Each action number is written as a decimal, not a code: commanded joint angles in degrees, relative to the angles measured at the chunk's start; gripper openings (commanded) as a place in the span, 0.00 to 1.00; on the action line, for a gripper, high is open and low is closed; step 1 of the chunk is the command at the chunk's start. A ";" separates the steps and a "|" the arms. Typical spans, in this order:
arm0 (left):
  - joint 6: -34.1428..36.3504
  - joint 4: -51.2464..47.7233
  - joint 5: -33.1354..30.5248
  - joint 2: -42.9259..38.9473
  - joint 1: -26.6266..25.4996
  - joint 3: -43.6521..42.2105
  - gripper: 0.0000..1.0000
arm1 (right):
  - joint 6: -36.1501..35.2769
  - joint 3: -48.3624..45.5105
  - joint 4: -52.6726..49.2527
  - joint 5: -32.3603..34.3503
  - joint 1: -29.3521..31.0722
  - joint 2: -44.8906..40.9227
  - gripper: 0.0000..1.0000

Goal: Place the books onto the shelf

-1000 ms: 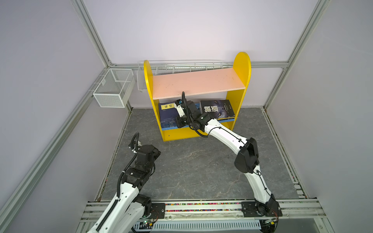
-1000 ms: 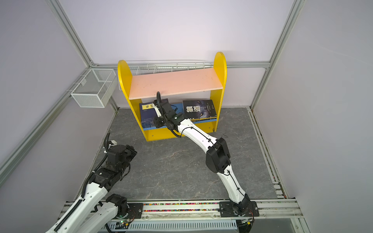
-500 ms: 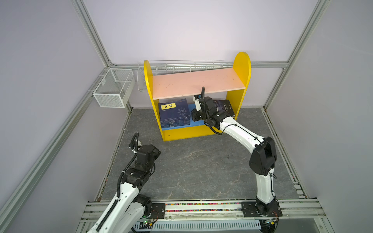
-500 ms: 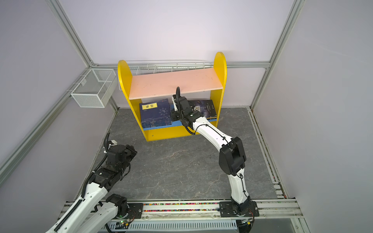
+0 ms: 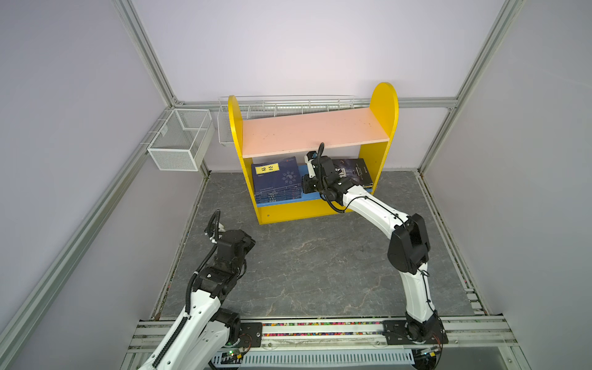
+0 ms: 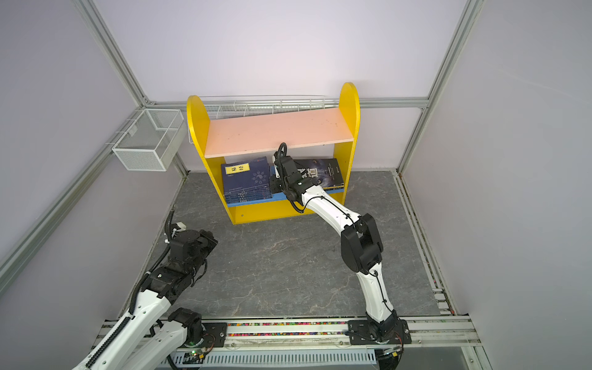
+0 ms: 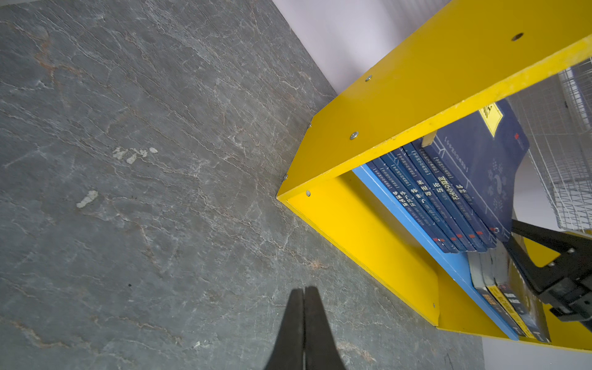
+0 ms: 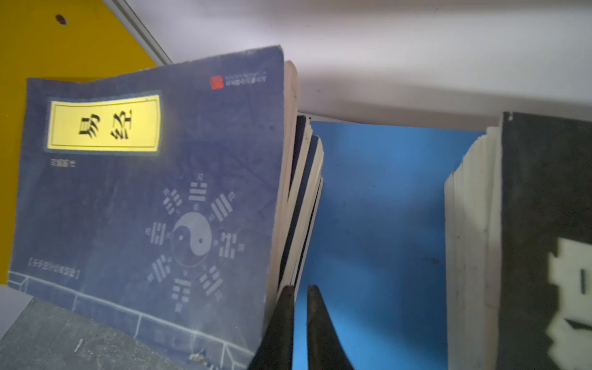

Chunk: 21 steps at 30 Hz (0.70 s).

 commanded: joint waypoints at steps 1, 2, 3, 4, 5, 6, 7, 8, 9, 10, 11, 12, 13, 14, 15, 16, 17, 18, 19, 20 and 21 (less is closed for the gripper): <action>-0.57 -0.49 -0.61 -0.45 -0.16 0.04 0.00 | 0.76 1.20 -0.11 -0.99 -0.48 0.81 0.14; -0.55 -0.51 -0.54 -0.45 -0.14 0.02 0.00 | 0.93 1.14 -0.07 -1.21 -0.49 0.85 0.14; -0.58 -0.40 -0.50 -0.45 -0.14 0.01 0.00 | 1.02 0.97 0.19 -1.72 -0.50 0.86 0.14; -0.55 -0.36 -0.57 -0.45 -0.10 -0.04 0.00 | 1.10 0.95 0.34 -2.14 -0.47 0.85 0.15; -0.64 -0.47 -0.56 -0.50 -0.13 -0.04 0.00 | 1.22 0.96 0.40 -2.20 -0.25 0.98 0.15; -0.72 -0.45 -0.48 -0.45 -0.12 -0.12 0.00 | 1.29 0.96 0.46 -2.45 -0.16 0.99 0.15; -0.66 -0.44 -0.52 -0.45 -0.14 -0.08 0.00 | 1.44 0.96 0.55 -2.48 0.01 0.99 0.14; -0.65 -0.43 -0.57 -0.46 -0.11 -0.13 0.00 | 1.58 0.96 0.68 -2.68 0.20 0.99 0.14; -0.72 -0.45 -0.48 -0.50 -0.12 -0.21 0.00 | 1.66 0.96 0.77 -2.81 0.33 0.97 0.15; -0.75 -0.39 -0.49 -0.47 -0.14 -0.22 0.00 | 1.78 0.94 0.92 -2.85 0.57 0.99 0.15; -0.73 -0.39 -0.43 -0.41 -0.10 -0.22 0.00 | 1.74 0.94 1.05 -2.96 0.73 0.99 0.15; -0.74 -0.28 -0.39 -0.37 -0.11 -0.30 0.00 | 1.75 0.99 1.06 -3.12 0.89 1.08 0.15; -0.78 -0.33 -0.35 -0.34 -0.10 -0.26 0.00 | 1.82 1.04 1.21 -3.19 1.07 1.11 0.15; -0.73 -0.23 -0.35 -0.32 -0.10 -0.30 0.00 | 1.91 1.05 1.30 -3.46 1.27 1.22 0.15; -0.73 -0.22 -0.23 -0.30 -0.13 -0.31 0.00 | 1.97 1.11 1.30 -3.64 1.37 1.29 0.15; -0.76 -0.15 -0.26 -0.28 -0.10 -0.26 0.00 | 2.10 1.13 1.38 -3.69 1.52 1.41 0.15; -0.79 -0.11 -0.18 -0.30 -0.10 -0.35 0.00 | 2.17 1.13 1.47 -3.91 1.63 1.45 0.15; -0.74 -0.11 -0.17 -0.28 -0.10 -0.39 0.00 | 2.11 1.13 1.47 -3.83 1.73 1.57 0.15; -0.73 -0.20 -0.17 -0.29 -0.15 -0.35 0.00 | 2.05 1.16 1.56 -3.59 1.78 1.54 0.15; -0.74 -0.13 -0.11 -0.29 -0.10 -0.37 0.00 | 2.00 1.20 1.64 -3.54 1.83 1.56 0.15; -0.77 -0.14 -0.06 -0.29 -0.11 -0.37 0.00 | 1.86 1.32 1.65 -3.56 1.83 1.64 0.15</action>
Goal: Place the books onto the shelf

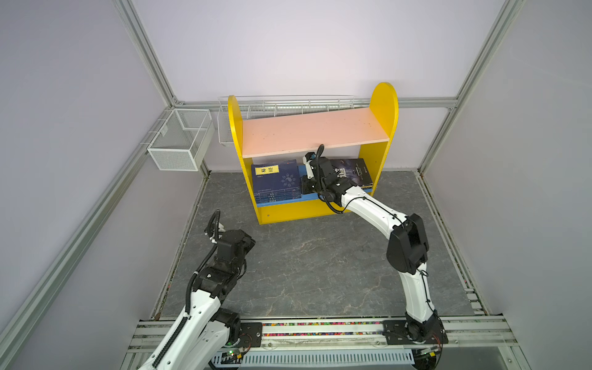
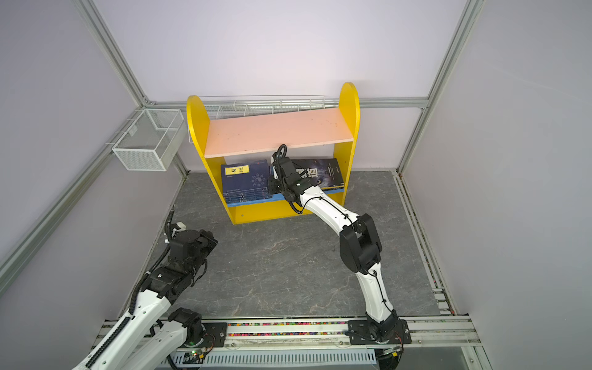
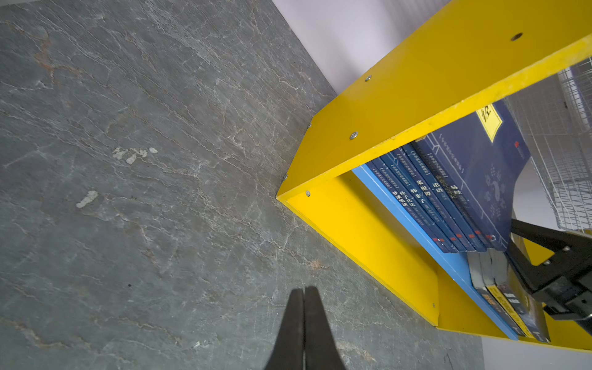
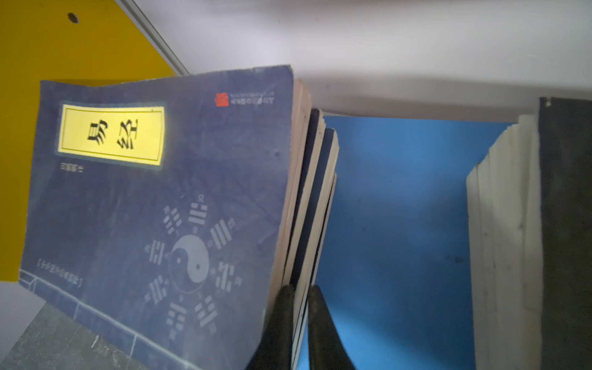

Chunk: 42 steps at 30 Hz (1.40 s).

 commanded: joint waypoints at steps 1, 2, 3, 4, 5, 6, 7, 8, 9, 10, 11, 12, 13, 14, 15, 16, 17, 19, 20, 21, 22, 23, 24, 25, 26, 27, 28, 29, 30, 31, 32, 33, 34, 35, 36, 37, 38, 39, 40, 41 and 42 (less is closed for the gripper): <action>-0.75 -0.19 -0.10 -0.28 -0.10 -0.39 0.00 | 0.13 1.54 1.09 -2.27 0.90 1.45 0.15; -0.73 -0.11 -0.15 -0.31 -0.11 -0.39 0.00 | -0.12 1.76 1.00 -2.12 0.84 1.45 0.15; -0.68 -0.11 -0.11 -0.32 -0.11 -0.39 0.00 | -0.59 2.05 0.93 -2.07 0.81 1.45 0.15; -0.71 -0.05 -0.06 -0.29 -0.14 -0.39 0.00 | -1.02 2.47 0.66 -1.65 0.82 1.35 0.16; -0.71 0.04 -0.02 -0.19 -0.10 -0.39 0.00 | -1.45 2.79 0.47 -1.14 0.82 1.36 0.16; -0.66 0.19 0.07 -0.17 -0.10 -0.39 0.00 | -1.86 2.80 0.47 -0.55 0.73 1.19 0.17; -0.58 0.41 0.22 -0.02 -0.10 -0.39 0.00 | -2.16 2.80 0.35 0.23 0.49 0.82 0.18; -0.39 0.51 0.31 0.05 -0.14 -0.33 0.00 | -2.29 2.61 0.20 1.16 0.22 0.44 0.19; -0.16 0.59 0.34 0.03 -0.15 -0.24 0.00 | -2.61 2.10 0.49 1.53 -0.12 -0.20 0.21; 0.16 0.45 0.32 0.06 -0.17 -0.13 0.00 | -2.95 1.25 1.09 2.23 -0.45 -1.10 0.22; 0.44 0.39 0.30 0.16 -0.10 0.02 0.00 | -3.21 0.36 1.57 2.87 -0.80 -2.01 0.24; 0.74 0.43 0.29 0.13 -0.10 0.18 0.00 | -3.77 -0.57 2.16 3.21 -1.18 -3.15 0.25; 0.87 0.32 0.25 0.29 -0.10 0.22 0.00 | -4.38 -1.56 2.77 3.71 -1.39 -4.29 0.26; 0.95 0.41 0.25 0.36 -0.10 0.22 0.00 | -5.10 -2.44 3.25 4.33 -1.50 -5.41 0.27; 0.96 0.48 0.39 0.57 -0.12 0.22 0.00 | -5.91 -3.61 3.69 4.87 -1.61 -6.70 0.27; 0.97 0.72 0.50 0.77 -0.10 0.23 0.00 | -6.55 -5.00 4.12 5.21 -1.58 -8.13 0.27; 1.10 0.82 0.55 0.99 -0.11 0.33 0.00 | -6.90 -6.53 4.65 5.38 -1.61 -9.38 0.27; 1.98 1.24 0.68 1.36 -0.13 0.53 0.00 | -6.90 -11.12 6.26 5.66 -1.55 -12.97 0.28; 2.13 1.02 0.51 1.54 -0.10 0.65 0.00 | -6.98 -13.24 7.04 5.50 -1.59 -14.55 0.28; 2.30 0.93 0.25 1.60 -0.10 0.75 0.00 | -7.10 -15.79 7.60 5.45 -1.62 -16.65 0.28; 2.70 0.96 0.28 1.55 -0.14 0.66 0.00 | -7.32 -18.60 8.12 5.35 -1.60 -18.64 0.28; 3.15 0.96 0.19 1.57 -0.16 0.66 0.00 | -7.55 -21.00 8.35 5.38 -1.63 -20.56 0.28; 3.91 0.82 -0.05 1.58 -0.10 0.66 0.00 | -7.74 -24.33 8.73 5.97 -1.61 -22.92 0.29; 4.78 0.34 -0.67 1.65 -0.10 0.74 0.00 | -7.93 -28.09 9.61 6.91 -1.75 -25.78 0.29; 5.80 -0.10 -1.57 1.68 -0.17 0.83 0.00 | -8.09 -31.64 10.22 8.89 -1.80 -28.47 0.30; 7.30 -0.79 -3.00 1.78 -0.14 0.96 0.00 | -8.18 -35.81 11.16 12.06 -2.10 -31.65 0.31; 9.08 -1.84 -4.85 1.81 -0.09 1.33 0.00 | -8.33 -40.26 12.28 15.65 -2.78 -34.37 0.32; 10.82 -2.70 -6.58 1.76 -0.06 1.87 0.00 | -8.93 -43.95 13.23 18.97 -3.41 -37.16 0.35; 13.46 -3.39 -9.14 1.75 0.11 2.63 0.00 | -9.82 -48.42 14.39 24.18 -4.15 -40.03 0.37; 16.20 -3.47 -11.93 1.77 0.23 3.24 0.00 | -10.08 -52.50 14.89 31.43 -5.06 -42.70 0.39; 18.37 -3.26 -14.46 1.75 0.43 3.65 0.00 | -10.44 -55.86 15.20 35.20 -6.36 -44.84 0.40; 20.33 -3.06 -17.70 4.13 1.03 3.99 0.07 | -11.27 -59.87 16.52 39.35 -7.92 -47.01 0.44; 20.75 -3.57 -20.65 5.55 2.19 4.61 0.18 | -11.86 -64.72 18.49 43.62 -9.24 -48.83 0.48; 19.39 -4.67 -21.30 6.92 3.83 5.32 0.30 | -11.88 -67.83 20.00 44.90 -11.43 -49.95 0.50; 18.64 -4.89 -21.21 8.54 6.50 5.79 0.36 | -10.57 -70.75 20.41 45.23 -14.00 -50.99 0.53; 18.63 -4.00 -20.78 10.46 8.47 5.97 0.67 | -9.64 -72.95 20.66 43.95 -16.55 -51.60 0.58; 18.57 -3.34 -22.24 12.26 9.10 6.17 0.87 | -9.61 -74.94 22.08 42.50 -18.19 -51.52 0.60; 20.18 -1.53 -26.10 14.36 9.13 6.20 0.99 | -9.62 -76.94 24.16 41.62 -20.27 -51.02 0.62; 23.65 1.65 -28.80 16.79 9.13 5.82 0.99 | -9.41 -76.76 24.71 40.82 -21.76 -50.18 0.63; 27.26 4.71 -30.73 18.81 9.13 5.40 0.99 | -9.54 -75.86 22.93 39.08 -22.49 -49.94 0.63; 32.00 9.47 -32.05 21.66 9.13 4.62 0.99 | -12.42 -77.44 28.76 39.22 -22.59 -49.04 0.64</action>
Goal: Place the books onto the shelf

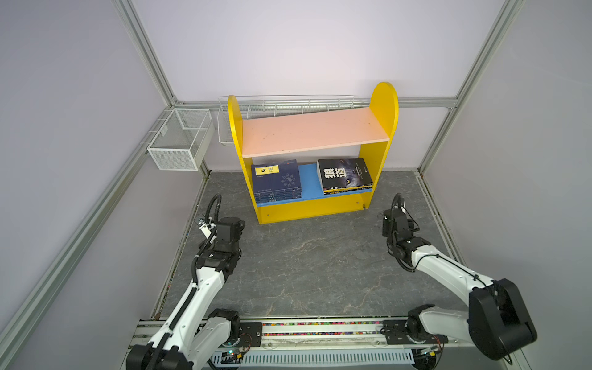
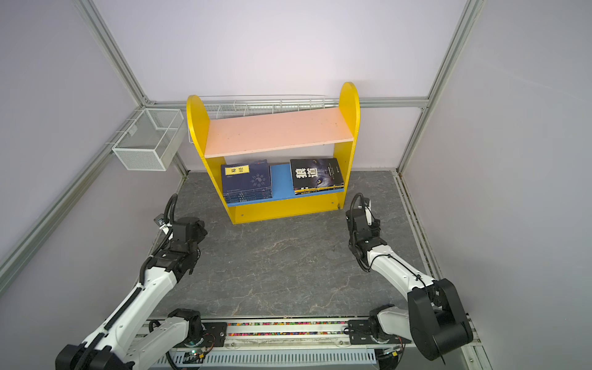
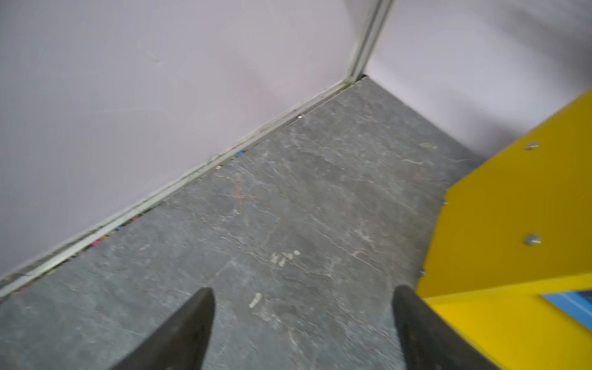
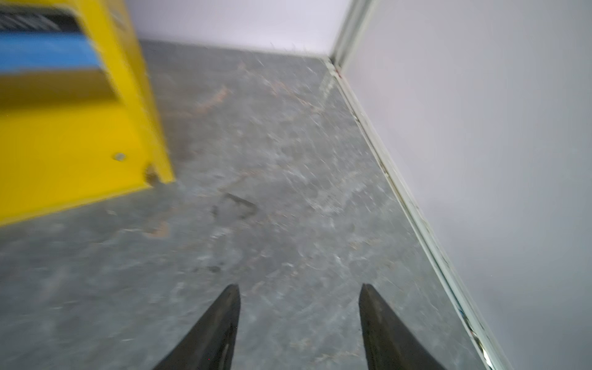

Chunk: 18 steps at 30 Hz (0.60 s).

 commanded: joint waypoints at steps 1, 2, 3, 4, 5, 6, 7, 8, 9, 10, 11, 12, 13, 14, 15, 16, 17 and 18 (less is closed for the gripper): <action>12.16 10.02 -9.81 7.55 0.19 -0.35 0.99 | -5.80 -2.75 16.08 0.48 -1.11 1.70 0.65; 11.23 10.40 -11.82 10.09 0.20 0.20 0.99 | -8.20 -4.24 21.86 -0.58 -1.65 3.25 0.65; 9.72 10.79 -12.94 13.20 0.26 1.06 0.99 | -9.66 -4.82 25.48 -0.85 -2.39 5.38 0.66; 7.40 9.76 -13.23 15.45 0.19 2.38 0.99 | -9.89 -4.75 26.03 0.17 -2.54 7.31 0.66; 7.13 9.40 -12.60 17.51 0.19 3.04 0.99 | -11.52 -6.49 30.71 0.49 -2.57 9.02 0.66; 9.45 13.82 -11.67 19.70 0.12 1.91 0.99 | -14.59 -9.34 38.71 -1.30 -2.59 10.87 0.66; 14.08 21.58 -9.56 21.64 0.10 -0.29 0.98 | -17.39 -10.73 43.83 -1.37 -1.94 11.75 0.67; 16.79 26.12 -8.40 22.48 -0.19 -0.77 0.98 | -18.96 -11.90 46.83 -3.56 -1.80 12.31 0.68; 17.12 25.82 -6.65 22.21 -0.62 -0.24 0.98 | -19.74 -13.06 50.10 -6.51 -2.42 13.69 0.72; 19.23 32.20 -4.95 22.32 -0.77 -2.39 0.98 | -19.89 -13.98 54.27 -5.18 -2.48 14.86 0.78; 21.81 38.31 -3.67 22.54 -0.78 -4.40 0.98 | -19.13 -14.34 54.42 -4.55 -2.76 14.62 0.81; 24.34 44.21 -2.52 22.98 -0.78 -6.16 0.98 | -17.68 -14.54 53.00 -6.06 -3.73 13.61 0.85; 25.81 47.92 -2.03 23.57 -0.78 -6.88 0.99 | -16.52 -14.48 51.23 -9.56 -4.90 12.86 0.93; 26.63 48.31 -1.20 24.30 -0.61 -6.22 0.99 | -15.48 -14.23 49.67 -13.55 -7.89 12.39 0.89; 26.59 46.30 -1.25 25.08 -0.55 -4.79 0.99 | -13.58 -13.72 47.50 -20.78 -11.14 12.09 0.89; 26.94 44.74 -0.20 25.42 -0.57 -3.85 0.99 | -10.96 -13.24 44.77 -30.19 -15.40 12.54 0.89; 27.63 44.49 1.28 25.49 -0.60 -3.73 0.99 | -10.40 -15.33 53.44 -38.25 -18.49 16.23 0.88; 28.17 45.29 1.67 25.43 -0.58 -4.04 0.99 | -9.88 -16.53 57.43 -40.61 -19.32 16.84 0.88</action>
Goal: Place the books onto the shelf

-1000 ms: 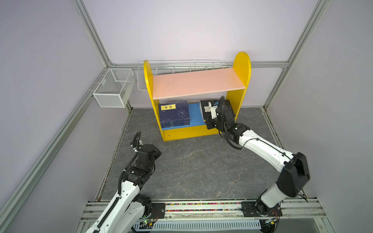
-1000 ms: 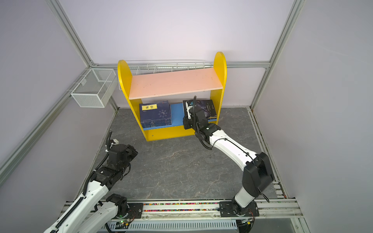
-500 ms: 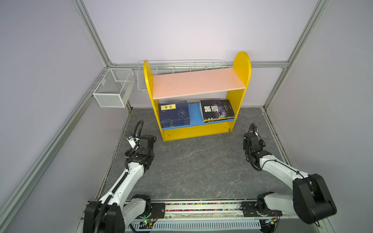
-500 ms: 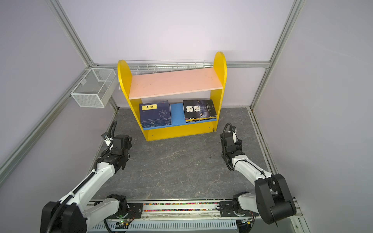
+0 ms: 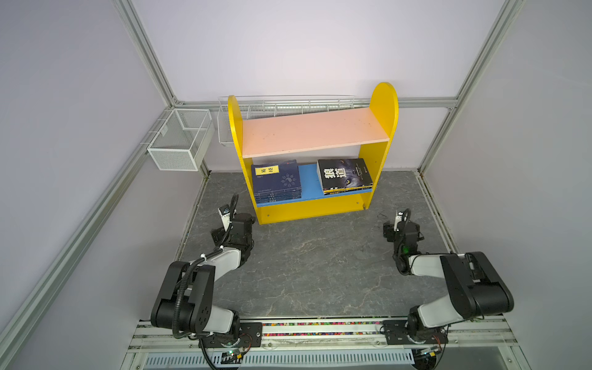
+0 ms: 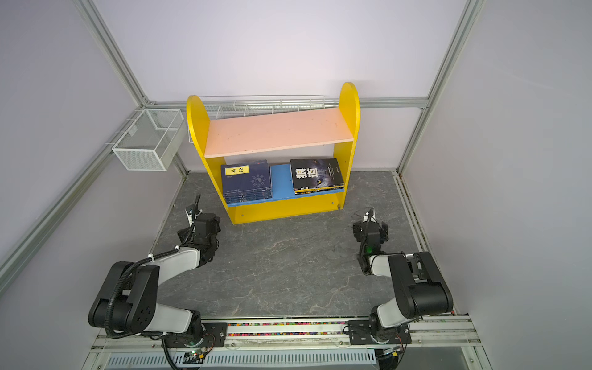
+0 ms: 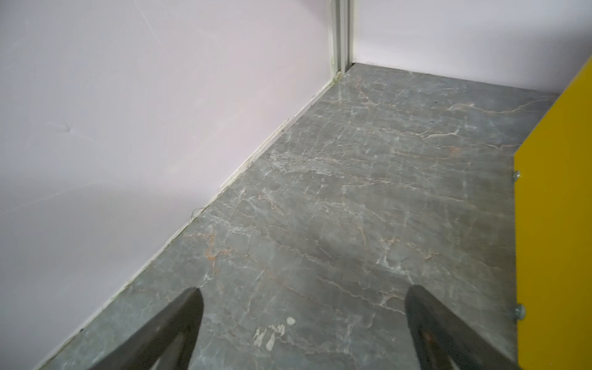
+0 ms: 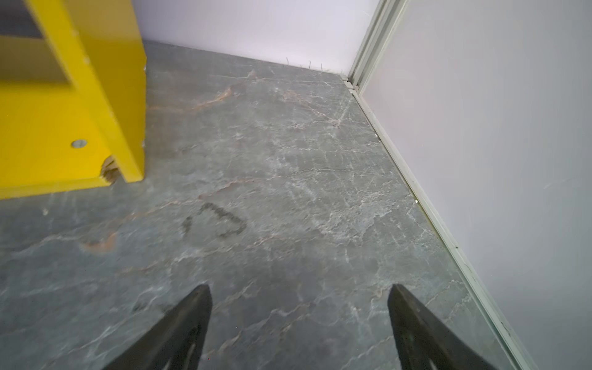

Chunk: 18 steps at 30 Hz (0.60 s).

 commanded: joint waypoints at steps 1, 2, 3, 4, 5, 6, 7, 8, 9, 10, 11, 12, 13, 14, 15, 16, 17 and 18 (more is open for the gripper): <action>5.12 6.53 4.95 -0.12 -0.01 0.43 0.99 | 3.25 -0.36 2.41 -18.18 -4.26 0.04 0.88; 5.80 8.21 6.61 -1.15 -0.03 -0.92 0.99 | 2.51 0.88 -1.36 -17.90 -3.47 -0.45 0.88; 6.79 9.76 8.48 -1.81 -0.02 -2.02 0.99 | 1.86 -0.01 2.25 -16.18 -2.66 0.76 0.88; 7.79 11.15 10.23 -2.47 -0.01 -3.09 0.99 | 1.67 0.00 2.93 -15.56 -2.42 0.96 0.88; 8.34 11.97 11.59 -2.99 -0.03 -3.82 0.99 | 1.61 0.61 -0.12 -14.79 -2.04 -0.07 0.88; 8.83 12.51 12.68 -3.20 -0.03 -4.20 0.99 | 1.59 0.28 0.06 -14.61 -1.98 -0.19 0.88; 9.41 12.86 13.87 -3.22 0.08 -4.35 0.99 | 1.49 0.06 1.80 -14.50 -1.91 0.32 0.88; 9.88 12.94 14.11 -2.95 0.06 -4.15 0.99 | 1.44 0.06 1.58 -14.26 -1.81 0.22 0.88; 10.51 13.03 13.92 -2.33 0.06 -3.78 0.99 | 1.57 0.25 0.50 -14.34 -1.83 -0.13 0.88; 12.09 14.20 13.31 -1.29 0.14 -3.40 0.99 | 1.57 0.23 0.61 -14.34 -1.80 -0.12 0.88; 13.58 16.41 12.11 -0.04 0.03 -3.72 0.99 | 1.47 0.17 1.21 -14.34 -1.85 0.24 0.88; 13.63 21.50 13.92 2.37 1.19 -5.21 0.99 | 1.48 0.14 1.30 -14.30 -1.80 0.18 0.88; 13.45 29.42 14.45 4.95 3.17 -6.36 0.99 | 1.56 0.23 0.70 -14.35 -1.88 -0.06 0.88; 9.76 20.76 17.23 2.31 4.98 -4.54 0.99 | 1.59 0.31 0.58 -14.35 -1.89 -0.06 0.88; 7.50 17.39 19.79 1.53 6.77 -4.51 0.99 | 1.60 0.17 0.88 -14.38 -1.85 0.01 0.88; 8.01 26.97 21.71 4.25 7.44 -8.36 0.99 | 1.62 0.23 0.83 -14.43 -1.87 0.02 0.88; 11.16 39.08 23.40 7.35 7.37 -11.41 0.99 | 1.57 0.19 0.78 -14.41 -1.85 -0.03 0.88; 10.88 35.46 24.22 5.41 7.11 -10.95 0.99 | 1.57 0.30 0.73 -14.42 -1.89 -0.07 0.88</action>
